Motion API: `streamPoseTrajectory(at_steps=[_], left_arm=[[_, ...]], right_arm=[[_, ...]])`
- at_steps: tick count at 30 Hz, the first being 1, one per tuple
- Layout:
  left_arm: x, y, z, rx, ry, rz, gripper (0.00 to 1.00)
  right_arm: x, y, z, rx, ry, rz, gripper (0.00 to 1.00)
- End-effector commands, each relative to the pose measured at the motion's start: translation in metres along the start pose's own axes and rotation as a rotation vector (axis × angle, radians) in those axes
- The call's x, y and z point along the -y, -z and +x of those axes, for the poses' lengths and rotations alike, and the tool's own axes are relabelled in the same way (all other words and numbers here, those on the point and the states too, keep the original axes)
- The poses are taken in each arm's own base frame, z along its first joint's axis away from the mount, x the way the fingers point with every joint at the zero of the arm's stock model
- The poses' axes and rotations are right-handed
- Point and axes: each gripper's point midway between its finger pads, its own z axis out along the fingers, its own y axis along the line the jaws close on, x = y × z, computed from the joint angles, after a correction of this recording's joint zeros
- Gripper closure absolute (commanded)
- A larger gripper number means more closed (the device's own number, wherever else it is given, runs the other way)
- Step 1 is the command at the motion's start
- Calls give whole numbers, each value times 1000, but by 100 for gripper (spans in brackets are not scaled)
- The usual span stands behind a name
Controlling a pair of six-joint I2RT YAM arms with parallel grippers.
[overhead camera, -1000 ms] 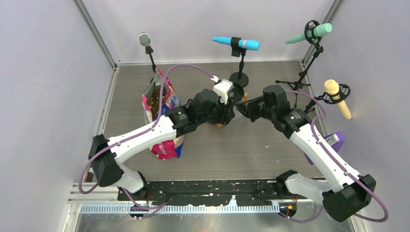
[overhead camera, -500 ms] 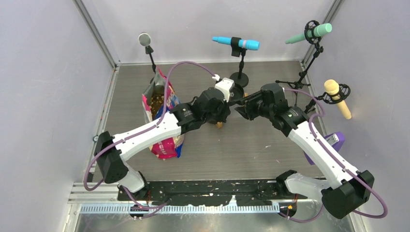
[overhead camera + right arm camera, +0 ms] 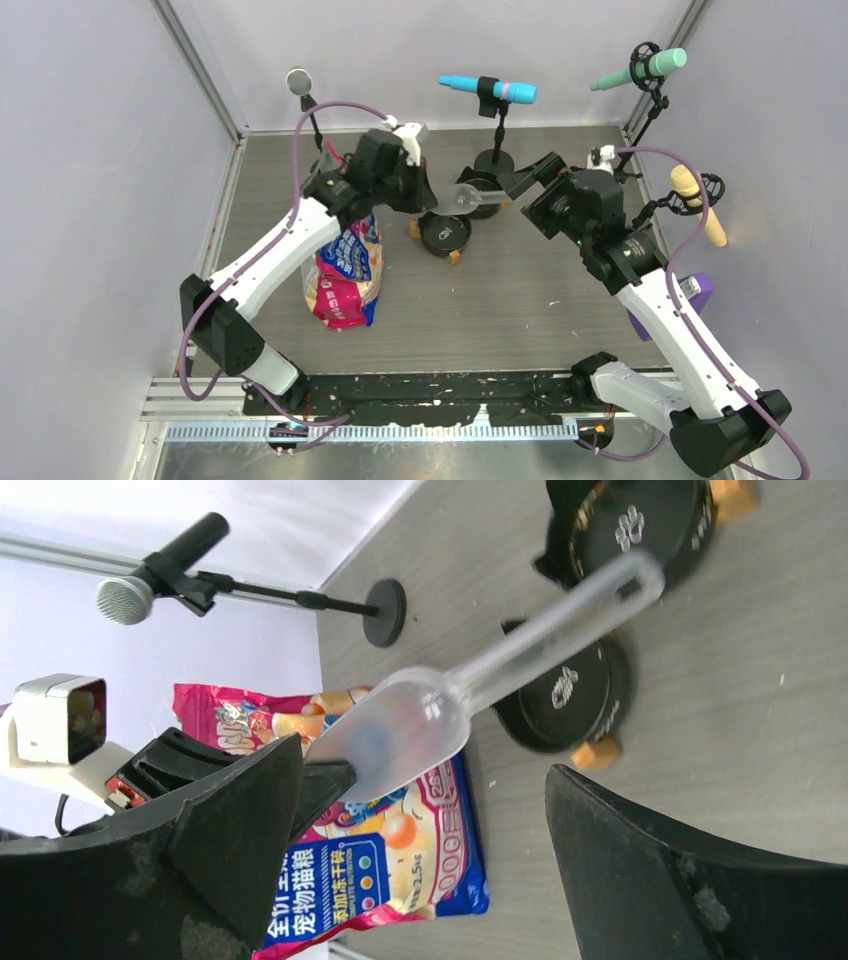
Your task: Serve the pet food
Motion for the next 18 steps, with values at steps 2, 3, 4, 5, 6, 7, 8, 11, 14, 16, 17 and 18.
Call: streamPoseTrajectory(at_steps=[2,3,4,5,6,7,8,11,14,16,17,18], left_arm=[[27,79,-49,53,64,241,100],[28,89,-49,33,65,269,100],[26,98,-50,26,66,275,100],[24,105,-53,25,71,273,100],[24,113,-55,22,76,282,100],[23,119,-57,23,84,291,100],[22,125,-61,30,95,300,100],[26,142,-70,46,131,366,100],[29,159,-77,62,145,420,100],[34,172,-80,80,135,461,100],[37,177,-83,92,133,486,100],[40,182,-84,98,135,514,100]], right_arm=[[-45,7,-32,37,211,-227,1],[-47,7,-32,25,211,-230,1],[-56,6,-33,6,214,-246,1],[-58,6,-32,-11,217,-246,1],[-68,7,-32,-31,226,-273,0],[-73,7,-31,-44,229,-292,0],[-80,10,-33,-37,231,-313,0],[-100,12,-35,-40,244,-395,1],[-132,18,-34,-57,262,-544,3],[-151,24,-29,-90,264,-657,3],[-156,26,-23,-132,255,-700,3],[-166,30,-20,-146,265,-767,2]])
